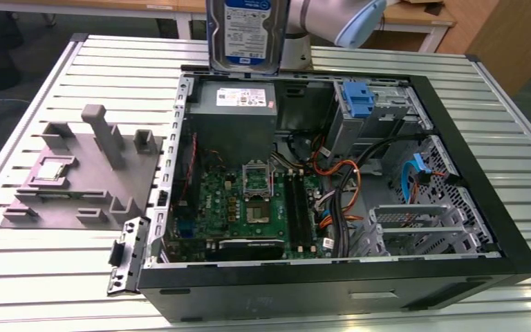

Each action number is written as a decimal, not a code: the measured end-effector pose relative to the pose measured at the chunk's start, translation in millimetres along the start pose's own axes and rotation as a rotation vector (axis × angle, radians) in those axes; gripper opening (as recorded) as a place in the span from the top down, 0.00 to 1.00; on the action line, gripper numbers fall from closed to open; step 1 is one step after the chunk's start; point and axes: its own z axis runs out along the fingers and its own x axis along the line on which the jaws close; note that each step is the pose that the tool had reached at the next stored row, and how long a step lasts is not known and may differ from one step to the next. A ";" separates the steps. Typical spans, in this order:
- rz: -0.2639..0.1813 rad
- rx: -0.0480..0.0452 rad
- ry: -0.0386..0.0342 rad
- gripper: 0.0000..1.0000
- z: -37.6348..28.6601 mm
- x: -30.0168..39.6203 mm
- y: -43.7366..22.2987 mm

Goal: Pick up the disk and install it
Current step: 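Pick up the disk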

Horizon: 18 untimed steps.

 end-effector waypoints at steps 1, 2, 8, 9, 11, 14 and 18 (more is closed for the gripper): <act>0.000 -0.0002 0.0000 0.65 -0.1 -0.2 -2.9; 0.000 -0.0004 0.0000 0.65 -0.2 -0.3 -5.4; 0.000 -0.0011 0.0000 0.65 -0.5 0.2 -13.8; 0.000 -0.0011 -0.0001 0.65 -0.5 0.7 -14.7; 0.000 -0.0013 0.0001 0.65 -0.7 1.8 -16.5; 0.000 -0.0015 0.0001 0.65 -0.9 4.1 -18.8; 0.000 -0.0018 0.0001 0.65 -1.2 8.4 -21.8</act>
